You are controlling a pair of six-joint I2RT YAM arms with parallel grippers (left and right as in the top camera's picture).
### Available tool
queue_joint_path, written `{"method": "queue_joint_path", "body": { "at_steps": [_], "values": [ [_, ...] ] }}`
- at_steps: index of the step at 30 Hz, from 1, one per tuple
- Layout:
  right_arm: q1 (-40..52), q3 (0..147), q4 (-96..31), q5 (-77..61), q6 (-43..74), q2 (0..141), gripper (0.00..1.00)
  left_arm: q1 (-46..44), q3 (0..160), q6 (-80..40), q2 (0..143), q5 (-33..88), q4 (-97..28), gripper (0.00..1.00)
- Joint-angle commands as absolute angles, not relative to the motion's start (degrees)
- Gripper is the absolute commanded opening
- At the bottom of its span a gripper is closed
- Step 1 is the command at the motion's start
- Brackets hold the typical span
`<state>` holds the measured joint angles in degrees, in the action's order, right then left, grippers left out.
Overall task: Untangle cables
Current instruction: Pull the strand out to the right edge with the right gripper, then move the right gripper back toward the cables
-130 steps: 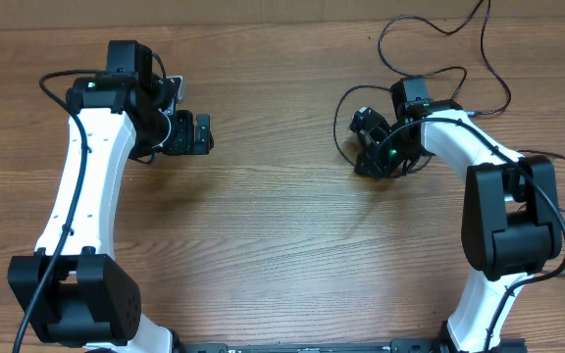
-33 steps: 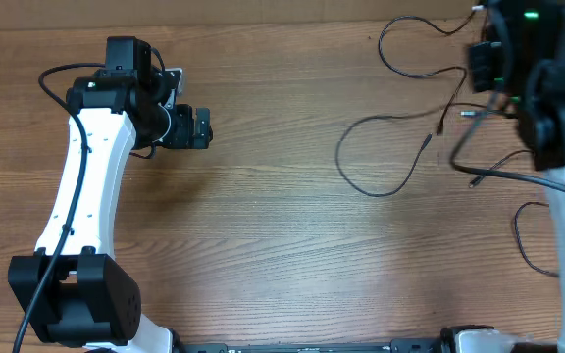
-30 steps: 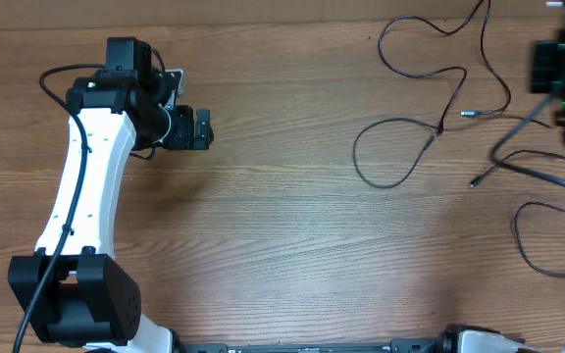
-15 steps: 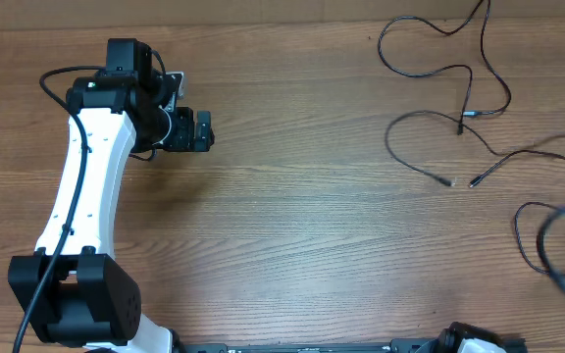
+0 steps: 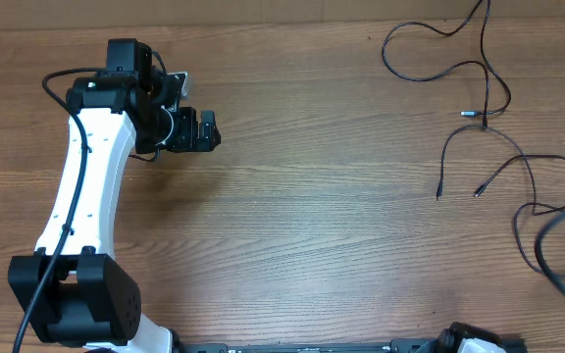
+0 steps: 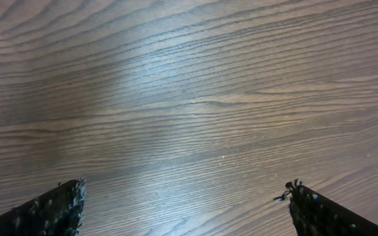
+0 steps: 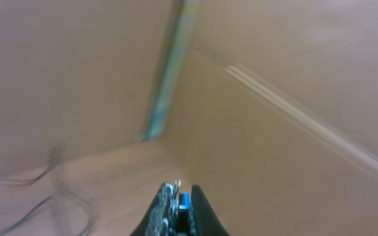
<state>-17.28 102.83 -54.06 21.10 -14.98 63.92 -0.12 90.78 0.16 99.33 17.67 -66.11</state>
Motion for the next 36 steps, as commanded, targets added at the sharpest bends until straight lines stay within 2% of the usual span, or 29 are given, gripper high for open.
{"method": "queue_joint_path", "body": {
  "at_steps": [1, 5, 12, 16, 19, 30, 36],
  "values": [
    [-17.08, 102.37, -57.47, -6.79, -14.85, 68.71, 0.04, -0.36, 90.96, 0.67, 98.7, 20.64, -66.19, 1.0],
    [-11.66, 102.37, -62.39, -22.76, -15.29, 73.52, 0.04, -0.36, 90.96, 0.67, 98.7, 20.64, -66.22, 1.0],
    [11.22, 102.37, -62.3, -23.99, -12.14, 77.62, 0.04, -0.36, 90.96, 0.75, 98.7, 20.6, -66.11, 1.0],
    [18.55, 102.37, -62.65, -20.64, -12.14, 81.3, 0.04, -0.36, 90.96, 1.34, 98.7, 20.51, -65.95, 1.0],
    [18.79, 102.37, -64.18, -15.16, -11.73, 84.99, 0.04, -0.36, 90.96, 1.87, 98.7, 20.36, -65.95, 1.0],
    [17.21, 101.91, -68.93, -9.08, -11.75, 103.28, 0.04, -0.36, 90.96, 3.49, 98.7, 20.32, -65.76, 1.0],
    [17.23, 92.6, -61.84, -10.72, -9.54, 109.23, 0.04, -0.36, 90.96, 3.92, 98.7, 20.34, -65.71, 1.0]
  ]
}}
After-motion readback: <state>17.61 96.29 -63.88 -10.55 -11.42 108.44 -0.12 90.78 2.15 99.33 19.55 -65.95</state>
